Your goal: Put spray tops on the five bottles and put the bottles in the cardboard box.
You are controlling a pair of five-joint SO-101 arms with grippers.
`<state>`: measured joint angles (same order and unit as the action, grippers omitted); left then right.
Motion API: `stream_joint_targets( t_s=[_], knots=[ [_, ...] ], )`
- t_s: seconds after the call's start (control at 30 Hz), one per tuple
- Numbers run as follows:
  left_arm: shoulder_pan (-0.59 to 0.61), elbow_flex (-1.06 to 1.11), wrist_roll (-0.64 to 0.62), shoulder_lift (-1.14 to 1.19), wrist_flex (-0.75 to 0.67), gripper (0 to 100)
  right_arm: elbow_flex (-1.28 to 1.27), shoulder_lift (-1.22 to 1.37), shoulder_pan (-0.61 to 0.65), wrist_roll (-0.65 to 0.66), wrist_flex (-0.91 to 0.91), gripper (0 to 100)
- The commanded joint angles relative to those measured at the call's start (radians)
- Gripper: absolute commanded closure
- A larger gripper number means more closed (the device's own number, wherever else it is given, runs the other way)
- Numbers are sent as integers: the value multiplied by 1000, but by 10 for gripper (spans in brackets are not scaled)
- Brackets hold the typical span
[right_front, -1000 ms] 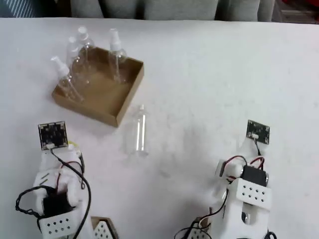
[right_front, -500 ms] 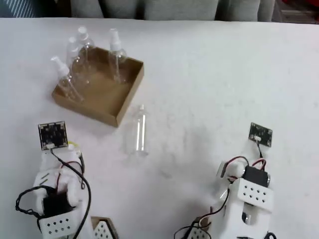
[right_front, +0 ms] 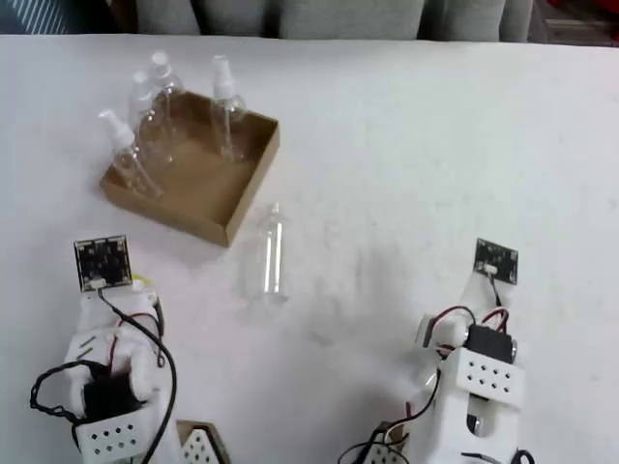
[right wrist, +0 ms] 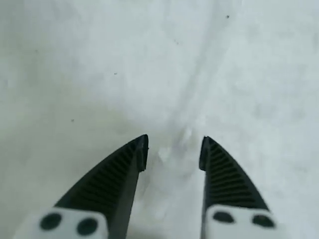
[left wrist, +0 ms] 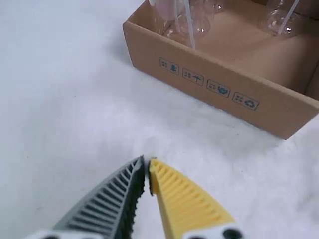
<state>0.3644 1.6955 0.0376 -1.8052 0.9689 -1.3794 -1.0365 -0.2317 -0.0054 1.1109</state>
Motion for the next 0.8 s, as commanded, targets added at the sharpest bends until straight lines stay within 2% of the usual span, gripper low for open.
stream_joint_targets(
  t_s=[0.0,0.23,0.33,0.43,0.63,0.77],
  knots=[
    [-12,-2,8,-2,-3,973,-9,-2,56,12,-30,918],
    [-12,-2,8,-2,-2,973,-14,-2,68,12,-33,924],
    [-12,-2,8,-2,-2,973,-14,-12,71,14,-30,990],
    [-12,-2,8,-2,0,973,-11,-12,56,40,-25,983],
    [-5,-2,8,-2,2,973,48,-10,-110,167,-38,983],
    [-5,-2,8,-1,2,973,92,-2,-240,236,-137,983]
  ],
)
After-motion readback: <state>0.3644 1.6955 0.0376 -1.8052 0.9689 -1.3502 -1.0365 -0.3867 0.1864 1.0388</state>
